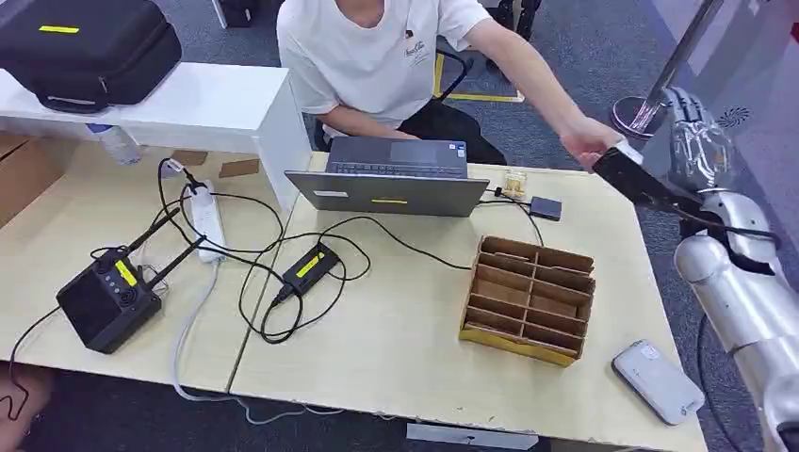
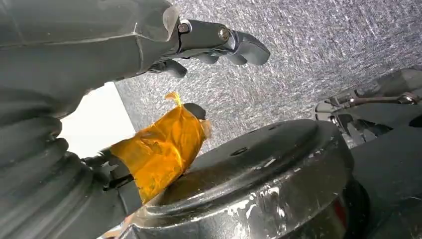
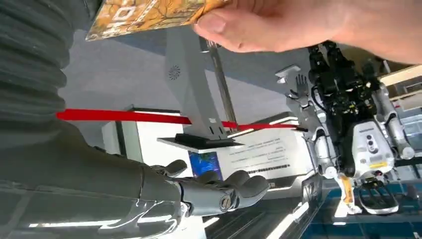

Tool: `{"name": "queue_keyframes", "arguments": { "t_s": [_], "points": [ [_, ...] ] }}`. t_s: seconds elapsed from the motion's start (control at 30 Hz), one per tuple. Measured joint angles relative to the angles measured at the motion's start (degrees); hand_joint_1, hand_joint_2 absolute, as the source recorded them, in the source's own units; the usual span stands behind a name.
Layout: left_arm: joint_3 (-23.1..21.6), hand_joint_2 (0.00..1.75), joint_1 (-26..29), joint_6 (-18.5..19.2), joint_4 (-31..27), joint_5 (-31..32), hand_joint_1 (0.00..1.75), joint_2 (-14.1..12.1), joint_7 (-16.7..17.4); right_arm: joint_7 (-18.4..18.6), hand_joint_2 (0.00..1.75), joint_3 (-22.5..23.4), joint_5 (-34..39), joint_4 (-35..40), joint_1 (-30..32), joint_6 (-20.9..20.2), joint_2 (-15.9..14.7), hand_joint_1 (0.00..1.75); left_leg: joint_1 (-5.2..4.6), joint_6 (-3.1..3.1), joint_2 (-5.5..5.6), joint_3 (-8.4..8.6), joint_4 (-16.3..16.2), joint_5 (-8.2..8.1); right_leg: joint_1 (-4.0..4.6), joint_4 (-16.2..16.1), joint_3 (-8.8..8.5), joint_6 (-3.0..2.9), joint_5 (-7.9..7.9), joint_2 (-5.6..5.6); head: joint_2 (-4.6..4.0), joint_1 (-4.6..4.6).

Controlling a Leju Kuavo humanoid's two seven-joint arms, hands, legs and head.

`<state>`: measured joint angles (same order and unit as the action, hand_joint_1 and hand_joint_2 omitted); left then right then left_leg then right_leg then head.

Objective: Pass the card to the sensor for recognition and then transmit it.

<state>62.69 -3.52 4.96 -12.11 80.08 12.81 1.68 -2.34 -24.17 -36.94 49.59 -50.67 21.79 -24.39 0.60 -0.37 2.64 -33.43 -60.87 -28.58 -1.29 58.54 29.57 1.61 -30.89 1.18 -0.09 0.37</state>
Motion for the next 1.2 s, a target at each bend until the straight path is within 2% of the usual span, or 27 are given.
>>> {"name": "queue_keyframes", "arguments": {
  "t_s": [0.03, 0.07, 0.1, 0.37, 1.03, 1.2],
  "points": [
    [0.0, 1.75, 0.0, 0.0, 0.0, 0.0, 0.0, 0.0, 0.02, -0.02, 1.75, -0.07, 0.02, -0.04, 0.02, 0.04, 0.09, 0.0, 0.0, 0.0, 0.0, 0.0, 0.0, 0.0, 0.0, 0.0, 0.0, 0.0, 0.0, 0.0, 0.0, -0.02],
    [0.0, 1.75, 0.0, 0.0, 0.0, 0.0, 0.0, 0.0, 0.11, -0.02, 1.75, -0.11, 0.2, -0.09, 0.03, 0.15, 0.17, 0.45, 0.0, 0.0, 0.0, 0.0, 0.0, 0.0, 0.0, 0.0, 0.0, -0.01, 0.01, 0.0, 0.0, -0.02],
    [0.0, 1.75, 0.0, 0.0, 0.0, 0.0, 0.0, 0.0, 0.15, -0.02, 1.75, -0.13, 0.44, -0.09, 0.06, 0.22, 0.22, 1.75, 0.0, 0.0, 0.0, 0.0, 0.0, 0.0, 0.0, 0.0, 0.0, -0.02, 0.02, 0.0, 0.0, -0.02],
    [0.0, 1.75, 0.0, 0.0, 0.0, 0.07, 0.0, 0.04, 0.52, -1.4, 1.75, -0.11, 1.84, 0.88, 1.81, 2.16, 0.22, 1.75, 0.0, -0.01, -0.01, 0.0, -0.01, 0.01, 0.0, 0.0, 0.05, -0.04, 0.03, 0.01, 0.0, -0.02],
    [0.0, 1.75, 0.01, 0.59, 0.0, -0.15, 0.0, 0.07, 0.5, -1.53, 1.75, 0.68, 1.62, 4.57, 4.1, 2.1, 0.0, 1.75, 0.0, -0.02, -0.04, 0.0, -0.01, 0.01, 0.0, 0.0, 0.07, -0.05, 0.04, 0.04, 0.0, -0.02],
    [0.0, 1.75, 0.06, -0.07, 0.0, -0.15, 0.0, 0.09, 0.5, -0.51, 1.75, 0.81, -2.07, 6.83, 5.74, 2.66, -1.81, 1.75, 0.01, -0.02, 0.02, 0.01, -0.04, 0.01, -0.01, -0.02, 0.09, -0.05, 0.04, -0.02, 0.0, -0.02]
  ]
}}
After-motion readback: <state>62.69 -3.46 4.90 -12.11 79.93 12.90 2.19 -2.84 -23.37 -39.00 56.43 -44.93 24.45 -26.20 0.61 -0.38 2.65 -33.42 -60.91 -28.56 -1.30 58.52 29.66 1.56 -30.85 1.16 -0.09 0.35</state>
